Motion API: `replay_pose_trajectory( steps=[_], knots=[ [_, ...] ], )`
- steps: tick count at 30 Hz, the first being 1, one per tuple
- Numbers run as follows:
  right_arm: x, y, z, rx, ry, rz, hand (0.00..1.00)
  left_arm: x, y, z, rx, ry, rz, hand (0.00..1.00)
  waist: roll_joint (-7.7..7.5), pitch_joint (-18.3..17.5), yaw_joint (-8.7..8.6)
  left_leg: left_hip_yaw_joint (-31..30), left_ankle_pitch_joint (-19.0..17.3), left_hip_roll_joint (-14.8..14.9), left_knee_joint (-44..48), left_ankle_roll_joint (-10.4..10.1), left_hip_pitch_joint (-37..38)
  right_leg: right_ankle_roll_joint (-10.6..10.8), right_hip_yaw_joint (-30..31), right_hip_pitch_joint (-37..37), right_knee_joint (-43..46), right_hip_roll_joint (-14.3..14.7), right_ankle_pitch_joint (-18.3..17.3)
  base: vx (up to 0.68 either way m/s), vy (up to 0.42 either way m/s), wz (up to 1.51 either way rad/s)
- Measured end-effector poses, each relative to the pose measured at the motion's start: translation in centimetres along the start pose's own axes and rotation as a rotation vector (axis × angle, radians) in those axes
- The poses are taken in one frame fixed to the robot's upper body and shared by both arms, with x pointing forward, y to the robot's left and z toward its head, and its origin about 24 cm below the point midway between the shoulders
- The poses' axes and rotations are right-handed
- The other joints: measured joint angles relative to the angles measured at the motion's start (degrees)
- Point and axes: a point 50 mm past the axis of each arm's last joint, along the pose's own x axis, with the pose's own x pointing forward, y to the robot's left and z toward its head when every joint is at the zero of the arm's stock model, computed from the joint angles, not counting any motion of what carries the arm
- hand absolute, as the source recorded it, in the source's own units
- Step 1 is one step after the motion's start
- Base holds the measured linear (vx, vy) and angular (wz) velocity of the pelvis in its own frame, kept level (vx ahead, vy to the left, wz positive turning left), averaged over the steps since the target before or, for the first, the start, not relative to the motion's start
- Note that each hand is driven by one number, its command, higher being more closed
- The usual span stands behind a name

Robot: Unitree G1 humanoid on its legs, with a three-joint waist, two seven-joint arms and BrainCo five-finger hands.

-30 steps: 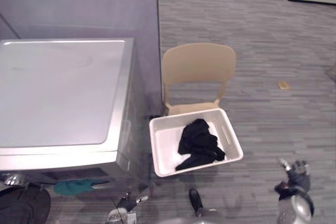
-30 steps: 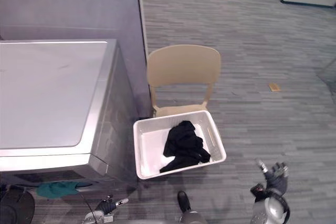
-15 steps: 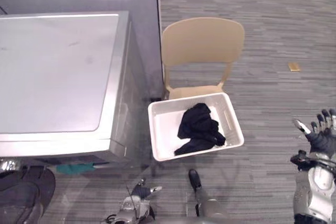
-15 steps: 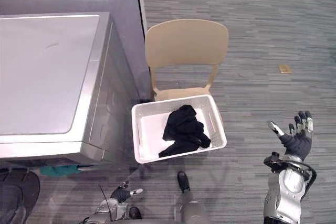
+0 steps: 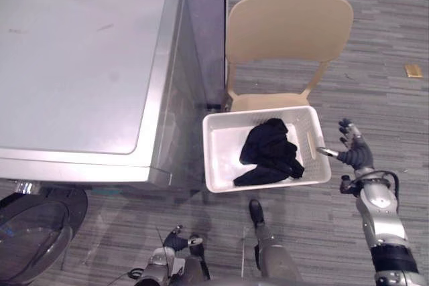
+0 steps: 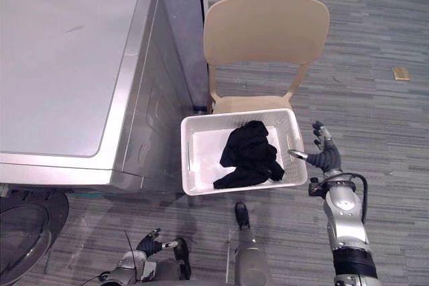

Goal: Pick up the laundry basket with both hands and put the clothes into the washing machine.

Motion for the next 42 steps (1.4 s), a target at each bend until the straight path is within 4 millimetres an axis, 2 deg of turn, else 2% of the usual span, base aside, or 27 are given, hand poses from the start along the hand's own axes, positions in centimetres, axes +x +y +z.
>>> replay_pose_trajectory(
  steps=[9, 13, 22, 27, 31, 33, 37, 42],
  knots=[
    [1.3, 2.9, -0.8, -0.136, 0.056, 0.160, 0.00, 0.3, -0.2, 2.2, 0.042, -0.089, -0.004, 0.00, -0.04, 3.0, 1.10, -1.5, 0.0, -0.1, 1.8, 0.0, -2.4, 0.0, -0.9, -1.0, 0.0, -0.2, 0.7, -0.04, -0.018, 0.08],
    [1.9, 2.9, -1.9, -0.172, 0.122, 0.166, 0.00, 0.4, -0.5, 3.6, 0.064, -0.136, -0.012, 0.00, 0.19, 4.9, 1.57, -3.0, 0.0, 0.0, 2.6, 0.0, -3.7, -0.1, -2.2, -1.1, 0.0, -0.2, 0.8, -0.05, -0.027, 0.15],
    [3.8, 1.9, -2.4, -0.164, 0.197, 0.054, 0.00, 0.4, -0.1, 5.0, 0.047, -0.195, 0.030, 0.00, 0.45, 8.0, 2.20, -3.5, 0.0, 0.0, 4.1, 0.0, -6.5, -0.1, -2.2, -3.1, 0.0, -0.3, 1.6, -0.03, -0.010, 0.02],
    [4.6, 0.9, -2.2, -0.137, 0.209, -0.036, 0.00, 0.4, 0.0, 5.4, 0.042, -0.213, 0.051, 0.00, 0.66, 9.1, 3.05, -3.7, 0.1, 0.0, 4.5, 0.1, -7.7, -0.2, -2.3, -3.9, 0.0, -0.3, 2.0, -0.01, -0.003, 0.01],
    [5.4, 0.9, -1.9, -0.126, 0.214, -0.058, 0.00, 0.3, 0.0, 5.8, 0.027, -0.234, 0.056, 0.00, 0.63, 9.3, 3.27, -4.4, 0.1, 0.0, 5.1, 0.1, -8.8, -0.3, -2.7, -4.4, 0.0, -0.3, 2.2, -0.03, -0.002, 0.07],
    [6.0, 0.9, -1.3, -0.114, 0.201, -0.063, 0.00, 0.3, 0.0, 6.1, 0.024, -0.251, 0.056, 0.00, 0.62, 9.4, 3.38, -4.6, 0.2, 0.0, 5.6, 0.2, -9.9, -0.2, -2.8, -5.2, 0.0, -0.4, 2.4, -0.03, -0.006, 0.04],
    [7.5, 0.8, 0.1, -0.096, 0.180, -0.098, 0.00, 0.3, 0.1, 7.4, 0.010, -0.286, 0.058, 0.00, 0.48, 11.9, 3.53, -5.3, 0.4, 0.0, 6.3, 0.2, -11.4, -0.4, -3.4, -6.0, 0.0, -0.4, 2.8, -0.04, -0.015, 0.08],
    [8.6, 0.1, 1.3, -0.059, 0.170, -0.149, 0.00, 0.3, 0.0, 8.3, 0.013, -0.314, 0.068, 0.00, 0.38, 12.9, 4.79, -6.0, 0.7, 0.0, 6.5, 0.2, -13.3, -0.5, -3.8, -7.4, 0.0, -0.4, 3.1, -0.03, -0.015, 0.06]
  ],
)
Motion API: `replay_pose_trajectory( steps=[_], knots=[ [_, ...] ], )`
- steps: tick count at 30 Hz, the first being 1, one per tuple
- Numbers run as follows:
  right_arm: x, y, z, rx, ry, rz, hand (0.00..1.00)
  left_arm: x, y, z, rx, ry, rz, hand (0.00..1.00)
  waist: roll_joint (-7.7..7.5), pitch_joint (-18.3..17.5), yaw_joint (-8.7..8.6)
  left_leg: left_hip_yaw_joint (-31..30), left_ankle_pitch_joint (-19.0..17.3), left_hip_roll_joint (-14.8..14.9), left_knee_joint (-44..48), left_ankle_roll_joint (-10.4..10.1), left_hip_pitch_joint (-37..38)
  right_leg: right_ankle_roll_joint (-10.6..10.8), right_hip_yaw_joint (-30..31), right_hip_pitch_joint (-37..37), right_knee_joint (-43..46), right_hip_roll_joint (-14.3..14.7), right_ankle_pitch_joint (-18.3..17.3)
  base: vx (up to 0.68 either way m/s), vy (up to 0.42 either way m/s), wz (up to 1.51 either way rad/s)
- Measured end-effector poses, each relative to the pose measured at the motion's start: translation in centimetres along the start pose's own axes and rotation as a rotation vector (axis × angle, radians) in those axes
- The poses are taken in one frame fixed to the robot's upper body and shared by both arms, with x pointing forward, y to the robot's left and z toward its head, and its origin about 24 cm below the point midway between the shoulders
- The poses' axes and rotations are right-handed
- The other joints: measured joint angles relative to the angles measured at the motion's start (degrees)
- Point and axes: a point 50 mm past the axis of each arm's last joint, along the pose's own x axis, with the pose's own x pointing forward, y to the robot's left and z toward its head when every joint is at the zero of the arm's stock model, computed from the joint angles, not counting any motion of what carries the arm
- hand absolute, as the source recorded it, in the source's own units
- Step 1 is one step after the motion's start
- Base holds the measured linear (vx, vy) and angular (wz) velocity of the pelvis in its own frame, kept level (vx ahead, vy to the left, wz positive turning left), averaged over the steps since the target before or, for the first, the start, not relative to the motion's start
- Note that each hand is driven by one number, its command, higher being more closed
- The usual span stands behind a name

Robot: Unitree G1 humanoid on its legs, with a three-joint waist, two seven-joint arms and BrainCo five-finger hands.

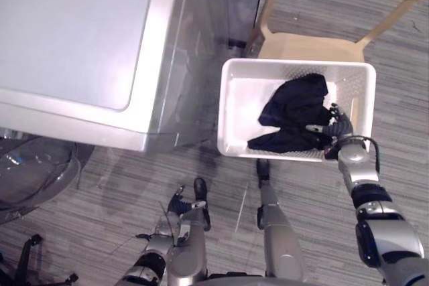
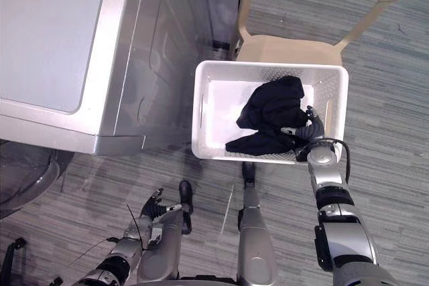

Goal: Pick up the laundry basket with both hands and put the clothes into the washing machine.

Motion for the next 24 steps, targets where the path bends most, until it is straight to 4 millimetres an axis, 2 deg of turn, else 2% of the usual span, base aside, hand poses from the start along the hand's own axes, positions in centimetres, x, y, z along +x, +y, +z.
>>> replay_pose_trajectory(
  steps=[6, 14, 15, 20, 24],
  knots=[
    [1.2, -0.2, 1.9, 0.011, -0.011, -0.014, 0.00, 0.1, 0.2, 0.7, -0.030, -0.033, 0.022, 0.00, -0.82, 0.5, 0.35, -1.1, 0.2, -0.2, 0.6, 0.3, -1.9, 0.8, -0.7, -1.1, 0.0, -0.3, 0.7, -0.01, 0.000, 0.08],
    [2.7, -3.2, 5.4, 0.070, -0.045, -0.142, 0.00, 0.4, 0.3, 3.0, -0.086, -0.115, 0.043, 0.00, -1.04, 2.7, 1.76, -2.4, 0.7, -1.1, 2.4, 1.1, -9.0, 1.6, -1.6, -6.4, 0.0, -1.2, 3.0, -0.03, 0.010, 0.10],
    [2.8, -3.8, 5.9, 0.067, -0.058, -0.163, 1.00, 0.4, 0.2, 3.5, -0.088, -0.134, 0.039, 0.00, -1.09, 2.8, 1.88, -2.7, 0.8, -1.1, 2.6, 1.2, -10.2, 1.6, -1.7, -7.3, 0.0, -1.4, 3.0, -0.02, 0.002, 0.13],
    [2.9, -5.5, 7.2, 0.071, -0.097, -0.221, 1.00, 0.5, -0.8, 5.0, -0.113, -0.187, 0.030, 0.00, -1.10, 2.8, 2.19, -3.9, 1.1, -0.7, 4.0, 1.1, -14.6, 1.6, -3.3, -9.8, 0.0, -1.6, 2.9, -0.01, -0.005, 0.15],
    [2.9, -5.5, 7.3, 0.069, -0.096, -0.222, 1.00, 0.4, -1.8, 6.6, -0.160, -0.233, 0.009, 0.00, -1.11, 2.8, 3.26, -4.2, 1.2, -0.1, 4.9, 1.1, -15.9, 1.6, -4.4, -10.4, 0.0, -1.5, 2.9, 0.01, -0.003, 0.07]
  ],
)
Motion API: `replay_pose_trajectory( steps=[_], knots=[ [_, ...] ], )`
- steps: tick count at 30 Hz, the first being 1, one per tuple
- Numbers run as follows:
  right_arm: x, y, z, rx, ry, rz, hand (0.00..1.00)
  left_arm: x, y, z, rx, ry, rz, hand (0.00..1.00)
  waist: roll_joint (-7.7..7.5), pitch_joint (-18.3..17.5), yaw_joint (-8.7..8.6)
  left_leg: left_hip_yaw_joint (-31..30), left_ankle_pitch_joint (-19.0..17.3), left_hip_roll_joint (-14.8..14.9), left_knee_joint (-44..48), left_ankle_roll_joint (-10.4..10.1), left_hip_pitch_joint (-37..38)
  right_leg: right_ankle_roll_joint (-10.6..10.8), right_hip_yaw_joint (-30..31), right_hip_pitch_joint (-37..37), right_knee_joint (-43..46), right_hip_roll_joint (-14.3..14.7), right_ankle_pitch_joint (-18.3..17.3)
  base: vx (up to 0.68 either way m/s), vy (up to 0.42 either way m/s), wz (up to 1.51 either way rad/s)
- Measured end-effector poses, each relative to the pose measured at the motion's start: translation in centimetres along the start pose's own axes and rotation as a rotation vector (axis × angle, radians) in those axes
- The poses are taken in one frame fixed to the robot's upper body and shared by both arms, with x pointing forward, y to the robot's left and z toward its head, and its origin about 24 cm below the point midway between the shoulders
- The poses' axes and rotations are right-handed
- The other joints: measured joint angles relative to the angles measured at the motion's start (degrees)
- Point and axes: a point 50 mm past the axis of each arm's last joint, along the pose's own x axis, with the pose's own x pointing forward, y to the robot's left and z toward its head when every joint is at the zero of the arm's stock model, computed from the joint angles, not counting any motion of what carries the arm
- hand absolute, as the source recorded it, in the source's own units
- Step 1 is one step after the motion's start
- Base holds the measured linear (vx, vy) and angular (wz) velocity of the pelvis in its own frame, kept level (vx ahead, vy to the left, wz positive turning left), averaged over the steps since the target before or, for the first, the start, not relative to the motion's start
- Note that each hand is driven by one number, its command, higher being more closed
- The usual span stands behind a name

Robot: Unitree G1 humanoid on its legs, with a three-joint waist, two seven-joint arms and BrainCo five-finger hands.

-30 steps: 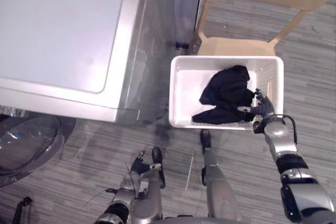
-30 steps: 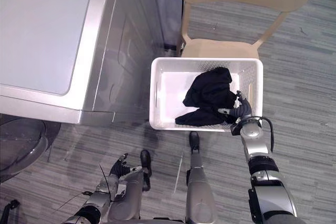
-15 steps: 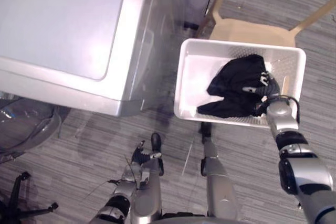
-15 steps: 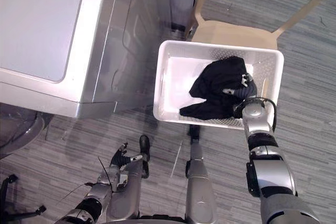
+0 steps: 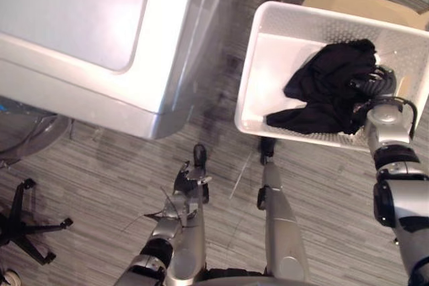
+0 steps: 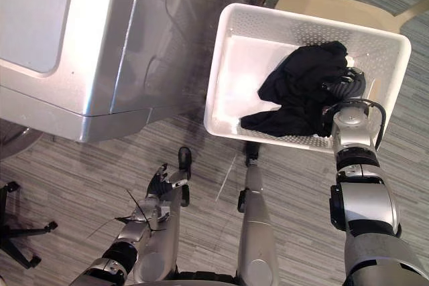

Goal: Pick up the laundry basket with both hands and put the clothes into the washing machine.

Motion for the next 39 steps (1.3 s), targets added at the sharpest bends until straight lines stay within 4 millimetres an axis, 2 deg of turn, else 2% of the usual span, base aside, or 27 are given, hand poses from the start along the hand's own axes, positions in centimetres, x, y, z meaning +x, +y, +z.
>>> replay_pose_trajectory(
  steps=[4, 8, 11, 14, 15, 18, 20, 22, 23, 28, 31, 35, 37, 39],
  knots=[
    [-0.7, 2.5, -0.9, 0.036, 0.035, 0.070, 1.00, 0.1, -0.8, 0.8, -0.024, -0.025, -0.001, 0.00, -0.05, 0.0, 0.59, -0.3, 0.4, 0.3, 0.4, -0.6, -0.2, 0.0, -0.6, 0.0, 0.0, 0.3, 0.0, 0.02, -0.011, 0.03],
    [-1.4, 3.1, -1.9, 0.099, 0.047, 0.081, 1.00, 0.1, -1.1, 0.9, -0.033, -0.032, -0.005, 0.00, -0.17, -0.2, 1.24, -0.2, 0.4, 0.4, 0.6, -0.6, 0.6, 0.0, -0.7, 0.7, 0.0, 0.3, 0.0, 0.00, 0.000, 0.00],
    [-2.2, 3.9, -3.3, 0.222, 0.092, 0.080, 1.00, 0.0, -0.9, 0.4, -0.029, -0.008, 0.001, 0.00, -0.42, -0.6, 1.25, 0.4, 0.4, 0.5, 0.4, -0.6, 3.4, 0.0, -0.4, 3.1, 0.0, 0.4, 0.0, 0.02, -0.014, -0.07],
    [-2.7, 2.6, -5.4, 0.317, 0.173, 0.030, 1.00, -0.1, -0.7, -0.8, -0.032, 0.047, 0.006, 0.00, -0.82, -3.5, 1.20, 0.7, 0.4, 0.2, -0.4, -0.6, 6.1, -0.1, -0.3, 5.3, 0.0, 0.5, -0.1, 0.00, -0.015, -0.02],
    [-2.8, 2.1, -6.1, 0.355, 0.203, 0.002, 1.00, -0.3, -0.2, -1.5, -0.024, 0.073, 0.018, 0.00, -1.56, -4.8, 1.01, 1.1, 0.4, 0.0, -1.0, -0.6, 7.6, -1.0, -0.2, 6.4, 0.0, 0.4, -0.8, -0.01, -0.014, -0.05],
    [-2.8, 1.1, -6.6, 0.427, 0.227, -0.048, 1.00, -1.2, 1.2, -3.4, 0.000, 0.133, 0.048, 0.00, -2.71, -7.7, -0.15, 1.3, 0.5, -0.4, -2.6, -0.7, 10.9, -1.2, -0.1, 8.7, 0.0, 0.4, -2.2, -0.02, -0.018, -0.04],
    [-2.6, -1.3, -7.3, 0.458, 0.244, -0.127, 1.00, -1.8, 1.9, -4.9, 0.009, 0.190, 0.050, 0.00, -3.43, -9.8, -0.45, 1.0, 0.7, -0.7, -4.0, -1.0, 13.1, -1.2, 0.0, 10.2, 0.0, -0.1, -2.5, 0.00, -0.001, -0.02],
    [-2.5, -2.9, -7.4, 0.460, 0.241, -0.176, 1.00, -2.3, 2.4, -5.6, 0.017, 0.212, 0.057, 0.00, -4.00, -10.8, -0.63, 1.0, 0.9, -0.8, -4.9, -0.9, 14.8, -1.2, 0.1, 11.4, 0.0, -0.2, -2.5, 0.00, 0.000, 0.00],
    [-2.5, -3.3, -7.5, 0.459, 0.240, -0.186, 1.00, -2.6, 2.8, -6.3, 0.028, 0.239, 0.053, 0.00, -4.34, -12.0, -1.44, 1.0, 0.9, -0.8, -5.4, -0.9, 15.5, -1.3, 0.1, 11.9, 0.0, -0.3, -2.4, 0.00, 0.000, 0.00],
    [-2.6, -4.3, -7.0, 0.487, 0.202, -0.209, 1.00, -3.4, 4.1, -8.0, 0.021, 0.324, 0.084, 0.00, -5.14, -14.7, -2.63, 1.6, 0.9, -0.9, -6.7, -0.9, 19.1, -1.2, 0.2, 14.4, 0.0, -0.3, -2.6, 0.03, 0.004, -0.06],
    [-2.6, -4.8, -5.3, 0.486, 0.099, -0.197, 1.00, -4.1, 5.0, -8.9, 0.036, 0.354, 0.099, 0.00, -5.23, -16.1, -3.34, 2.1, 0.9, -1.0, -7.5, -0.9, 21.6, -1.0, 0.2, 16.2, 0.0, -0.3, -2.8, 0.01, 0.003, -0.06],
    [-3.3, -5.4, -3.1, 0.475, -0.044, -0.174, 1.00, -5.1, 5.8, -10.3, 0.043, 0.426, 0.125, 0.00, -5.42, -18.3, -3.27, 3.1, 0.9, -1.0, -8.9, -0.9, 24.7, -1.3, 1.1, 18.2, 0.0, -0.2, -3.7, 0.00, 0.005, -0.11],
    [-3.9, -5.7, -1.6, 0.469, -0.144, -0.162, 1.00, -6.1, 6.2, -11.4, 0.037, 0.463, 0.146, 0.00, -5.62, -20.7, -3.44, 3.8, 0.9, -0.8, -10.2, -0.9, 26.7, -1.1, 1.4, 19.3, -0.1, -0.2, -4.9, 0.02, -0.006, -0.13],
    [-4.4, -6.0, -1.1, 0.466, -0.192, -0.159, 1.00, -6.6, 6.4, -11.8, 0.037, 0.479, 0.151, 0.00, -5.91, -22.5, -3.57, 4.0, 0.9, -0.8, -11.1, -0.9, 27.6, -1.3, 1.5, 19.6, -0.1, 0.1, -5.1, 0.03, -0.003, -0.09]
  ],
)
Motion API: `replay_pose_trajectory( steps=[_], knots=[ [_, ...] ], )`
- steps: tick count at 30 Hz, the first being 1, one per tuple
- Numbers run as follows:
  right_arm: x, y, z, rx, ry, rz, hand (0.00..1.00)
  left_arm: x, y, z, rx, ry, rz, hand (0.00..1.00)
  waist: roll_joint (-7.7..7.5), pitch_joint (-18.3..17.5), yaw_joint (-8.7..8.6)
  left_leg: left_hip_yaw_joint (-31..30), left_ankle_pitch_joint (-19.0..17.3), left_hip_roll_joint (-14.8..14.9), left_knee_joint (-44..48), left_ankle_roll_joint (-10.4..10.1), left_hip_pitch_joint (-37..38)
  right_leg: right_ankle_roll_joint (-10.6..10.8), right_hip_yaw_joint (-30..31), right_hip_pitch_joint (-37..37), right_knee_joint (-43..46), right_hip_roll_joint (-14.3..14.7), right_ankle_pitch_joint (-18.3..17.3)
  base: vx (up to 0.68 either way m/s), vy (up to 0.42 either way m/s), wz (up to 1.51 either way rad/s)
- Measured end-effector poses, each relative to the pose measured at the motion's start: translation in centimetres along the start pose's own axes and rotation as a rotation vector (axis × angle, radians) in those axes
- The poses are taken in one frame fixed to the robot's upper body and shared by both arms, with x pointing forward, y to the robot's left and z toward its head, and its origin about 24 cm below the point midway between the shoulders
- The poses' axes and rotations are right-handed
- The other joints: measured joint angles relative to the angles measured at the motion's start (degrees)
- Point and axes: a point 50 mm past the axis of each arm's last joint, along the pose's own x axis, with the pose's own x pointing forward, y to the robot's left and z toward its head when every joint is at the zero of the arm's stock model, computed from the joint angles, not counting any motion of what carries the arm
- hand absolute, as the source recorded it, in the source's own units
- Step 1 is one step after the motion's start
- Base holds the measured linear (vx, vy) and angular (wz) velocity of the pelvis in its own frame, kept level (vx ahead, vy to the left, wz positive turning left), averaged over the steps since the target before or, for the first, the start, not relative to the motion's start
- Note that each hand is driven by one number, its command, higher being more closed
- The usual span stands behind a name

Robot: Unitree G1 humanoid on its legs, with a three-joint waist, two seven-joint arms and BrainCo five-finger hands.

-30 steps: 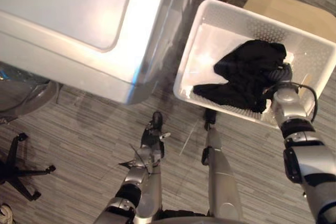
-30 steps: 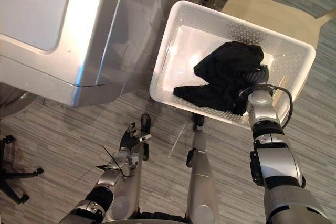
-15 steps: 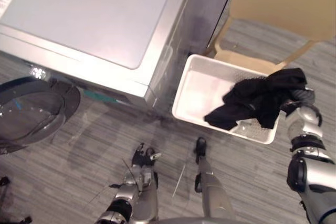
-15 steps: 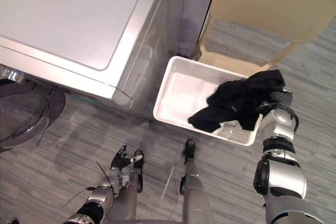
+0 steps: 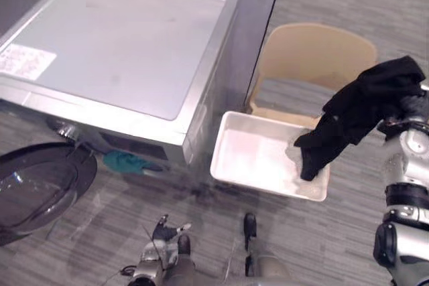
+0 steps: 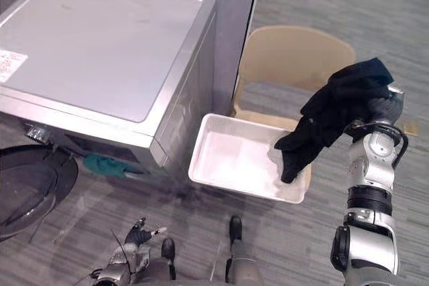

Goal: Pick up the laundry basket with both hands and put the clothes into the washing machine.

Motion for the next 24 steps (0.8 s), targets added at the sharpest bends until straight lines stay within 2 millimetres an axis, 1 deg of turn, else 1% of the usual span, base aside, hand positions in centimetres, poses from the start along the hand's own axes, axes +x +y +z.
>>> replay_pose_trajectory(
  steps=[2, 4, 6, 8, 9, 10, 11, 13, 14, 15, 17, 18, 19, 20, 22, 23, 24],
  knots=[
    [-0.1, 0.4, 1.0, 0.013, -0.049, 0.019, 1.00, -0.2, 0.0, -0.6, -0.001, 0.015, 0.001, 0.00, -0.36, -1.5, -0.20, 0.5, 0.0, 0.2, -0.6, 0.0, 1.2, 0.0, 0.2, 0.6, 0.0, 0.3, -0.2, 0.05, -0.013, -0.12],
    [-0.2, 0.9, 2.1, 0.036, -0.099, 0.044, 1.00, -0.2, 0.0, -0.5, -0.003, 0.011, 0.000, 0.00, -0.62, -1.9, -0.06, 1.2, 0.0, 0.3, -1.3, 0.0, 2.7, -0.2, 0.9, 1.4, 0.0, 0.7, 0.0, 0.04, -0.010, -0.20],
    [-0.4, 1.8, 3.7, 0.064, -0.173, 0.088, 1.00, -0.4, 0.1, -0.3, -0.010, -0.011, 0.003, 0.00, -0.64, -3.4, 0.09, 2.1, 0.0, 0.2, -2.4, 0.0, 3.9, -0.2, 1.6, 1.6, 0.0, 0.8, 0.0, 0.04, -0.004, -0.20],
    [-0.7, 2.3, 5.0, 0.098, -0.234, 0.131, 1.00, -0.5, 0.3, 0.9, -0.041, -0.072, 0.008, 0.00, -0.75, -3.6, -0.04, 2.3, 0.1, 0.3, -2.6, 0.1, 5.0, -0.2, 1.6, 2.5, 0.0, 0.8, 0.0, 0.03, -0.002, -0.04],
    [-0.8, 2.5, 5.4, 0.103, -0.248, 0.143, 1.00, -0.7, 0.4, 1.4, -0.058, -0.100, 0.012, 0.00, -0.84, -3.8, -0.05, 2.4, 0.0, 0.3, -2.6, 0.1, 5.1, -0.2, 1.6, 2.6, 0.0, 0.7, 0.0, 0.00, 0.000, 0.00],
    [-0.9, 2.7, 5.9, 0.125, -0.268, 0.164, 1.00, -1.1, 0.9, 2.8, -0.110, -0.175, 0.026, 0.00, -1.09, -4.3, -0.08, 2.3, 0.0, 0.2, -2.7, 0.1, 5.1, -0.2, 1.5, 2.6, 0.0, 0.7, 0.0, 0.00, -0.010, 0.06],
    [-1.3, 2.8, 6.4, 0.146, -0.289, 0.181, 1.00, -1.8, 1.4, 5.1, -0.165, -0.292, 0.039, 0.00, -1.25, -4.9, 0.04, 1.9, 0.0, 0.2, -2.7, 0.1, 5.2, -0.2, 1.1, 3.0, 0.0, 0.6, 0.0, 0.00, -0.011, 0.11],
    [-1.8, 2.8, 6.7, 0.157, -0.309, 0.210, 1.00, -2.9, 2.2, 7.5, -0.220, -0.420, 0.063, 0.00, -1.19, -5.4, 0.04, 1.1, 0.1, 0.2, -2.6, 0.1, 5.3, -0.2, 0.0, 3.6, 0.0, 0.5, -0.1, -0.01, -0.007, 0.20],
    [-2.0, 2.7, 6.9, 0.159, -0.319, 0.218, 1.00, -3.4, 2.4, 8.5, -0.235, -0.471, 0.070, 0.00, -1.19, -5.6, 0.12, 0.8, 0.1, 0.2, -2.6, 0.1, 5.3, -0.1, -0.3, 3.8, 0.0, 0.4, -0.1, -0.03, -0.006, 0.28],
    [-2.3, 2.9, 7.5, 0.177, -0.347, 0.249, 1.00, -4.4, 3.3, 9.7, -0.253, -0.549, 0.118, 0.00, -0.93, -6.1, 0.08, 0.1, 0.2, 0.0, -2.5, 0.3, 5.3, -0.1, -1.0, 4.3, 0.0, 0.1, -0.5, -0.03, -0.005, 0.28],
    [-2.5, 3.0, 8.2, 0.193, -0.381, 0.263, 1.00, -5.0, 4.3, 10.3, -0.248, -0.584, 0.171, 0.00, -0.63, -6.6, 0.14, -0.5, 0.2, -0.1, -2.6, 0.3, 5.3, 0.1, -1.8, 4.8, 0.0, -0.1, -0.9, -0.03, -0.006, 0.26],
    [-2.8, 3.2, 8.8, 0.210, -0.405, 0.275, 1.00, -6.0, 5.0, 11.5, -0.244, -0.656, 0.197, 0.00, -0.54, -6.7, 0.44, -0.5, 0.2, -0.2, -2.5, 0.3, 5.3, 0.3, -2.2, 5.1, 0.0, -0.2, -1.0, -0.05, 0.002, 0.24],
    [-3.0, 3.5, 9.1, 0.229, -0.419, 0.303, 1.00, -7.4, 5.5, 13.3, -0.253, -0.762, 0.208, 0.00, -0.52, -7.0, 0.62, -0.7, 0.2, -0.4, -2.5, 0.3, 5.4, 0.3, -2.8, 5.4, 0.0, -0.3, -1.3, -0.04, 0.006, 0.19],
    [-3.1, 3.8, 9.3, 0.234, -0.424, 0.323, 1.00, -8.2, 5.8, 14.2, -0.262, -0.822, 0.217, 0.00, -0.53, -7.3, 0.70, -0.7, 0.2, -0.3, -2.5, 0.3, 5.4, 0.3, -2.9, 5.4, 0.0, -0.3, -1.3, -0.04, -0.001, 0.10],
    [-3.6, 5.0, 9.7, 0.241, -0.437, 0.398, 1.00, -11.7, 6.6, 17.9, -0.285, -1.069, 0.229, 0.00, -0.13, -8.9, 0.63, -0.7, 0.2, -0.2, -2.3, 0.3, 5.4, 0.1, -2.9, 5.6, 0.0, -0.2, -1.2, 0.00, 0.000, 0.00],
    [-3.8, 5.3, 9.9, 0.241, -0.444, 0.414, 1.00, -12.5, 6.7, 18.8, -0.288, -1.130, 0.226, 0.00, 0.10, -9.2, 0.62, -0.7, 0.2, -0.2, -2.3, 0.3, 5.5, 0.1, -2.9, 5.7, 0.0, -0.2, -1.2, 0.00, 0.000, 0.00],
    [-4.0, 6.0, 10.2, 0.251, -0.453, 0.448, 1.00, -14.3, 6.7, 20.6, -0.312, -1.250, 0.216, 0.00, 0.55, -9.6, 0.48, -0.7, 0.2, -0.3, -2.1, 0.3, 5.8, 0.0, -2.9, 6.0, 0.0, -0.2, -1.2, 0.00, 0.000, 0.00]
  ],
)
